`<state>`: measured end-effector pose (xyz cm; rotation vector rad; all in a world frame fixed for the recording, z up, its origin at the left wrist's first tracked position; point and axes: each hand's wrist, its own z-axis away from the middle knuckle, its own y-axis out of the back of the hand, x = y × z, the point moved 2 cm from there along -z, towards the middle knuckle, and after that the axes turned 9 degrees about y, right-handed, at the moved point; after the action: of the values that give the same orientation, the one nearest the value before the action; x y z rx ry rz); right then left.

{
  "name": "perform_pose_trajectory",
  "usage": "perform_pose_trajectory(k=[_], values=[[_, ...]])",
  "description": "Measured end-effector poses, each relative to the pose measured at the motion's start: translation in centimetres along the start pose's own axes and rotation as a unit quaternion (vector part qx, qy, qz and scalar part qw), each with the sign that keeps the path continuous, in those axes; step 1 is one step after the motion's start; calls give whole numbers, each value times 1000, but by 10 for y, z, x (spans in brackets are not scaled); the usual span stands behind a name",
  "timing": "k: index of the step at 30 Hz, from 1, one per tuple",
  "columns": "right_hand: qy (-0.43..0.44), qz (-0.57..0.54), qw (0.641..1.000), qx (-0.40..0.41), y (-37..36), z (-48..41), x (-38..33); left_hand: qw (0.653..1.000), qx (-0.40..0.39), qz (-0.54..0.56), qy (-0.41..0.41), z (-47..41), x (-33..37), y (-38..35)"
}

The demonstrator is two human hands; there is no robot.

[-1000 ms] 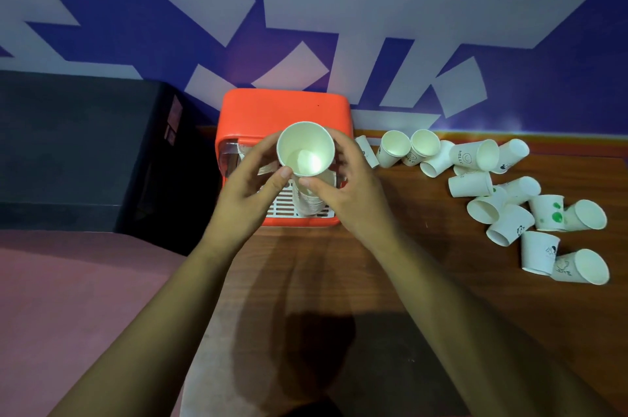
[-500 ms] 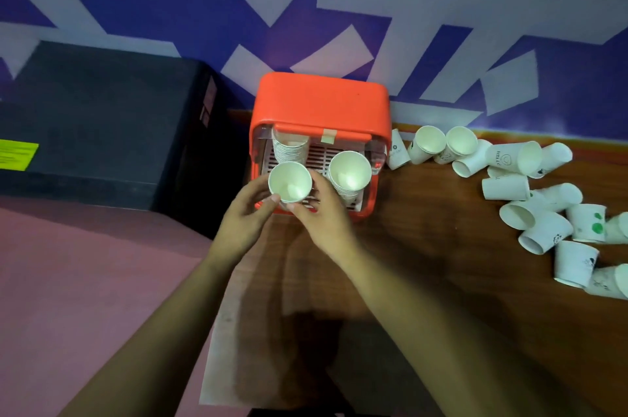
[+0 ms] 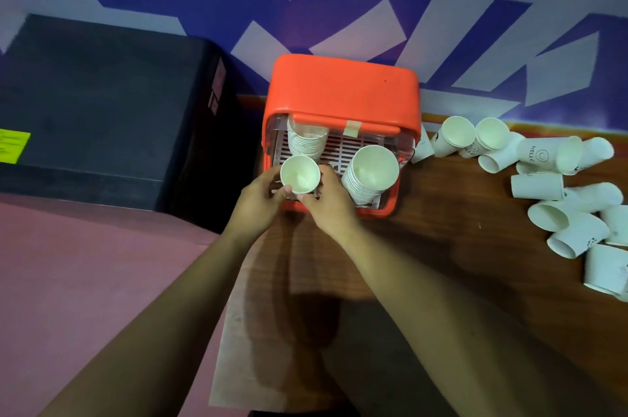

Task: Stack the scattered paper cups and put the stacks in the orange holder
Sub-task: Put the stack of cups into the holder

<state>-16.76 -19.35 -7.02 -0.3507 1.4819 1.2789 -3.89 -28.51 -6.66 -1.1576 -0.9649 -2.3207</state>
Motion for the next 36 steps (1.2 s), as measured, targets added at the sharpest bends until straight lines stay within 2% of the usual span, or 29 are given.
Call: perform_pose_trajectory(k=[4,6,12,16,21,23,26,30,36], values=[[-7,53,998,-25,0,-1,6,991,33,-131,-23,-2,5,-6],[-1,69,997,-35,2,0,6,989,38,-144,-20,-2,6,-6],[26,86,995,-36,17,23,-2,992,79,-95,18,11,5,2],[37,79,996,-30,40,65,2,993,105,-54,-9,34,19,-4],[-51,67,994,70,91,74,40,998,44,4,-44,42,46,-41],[-60,50,992,97,106,65,45,999,11,11,-50,40,56,-58],[-46,-15,995,84,110,51,48,999,-10,8,-40,31,60,-77],[-29,-74,996,51,105,36,53,998,9,-27,-52,20,61,-90],[-25,-118,991,61,98,21,56,998,1,20,-52,9,60,-97]])
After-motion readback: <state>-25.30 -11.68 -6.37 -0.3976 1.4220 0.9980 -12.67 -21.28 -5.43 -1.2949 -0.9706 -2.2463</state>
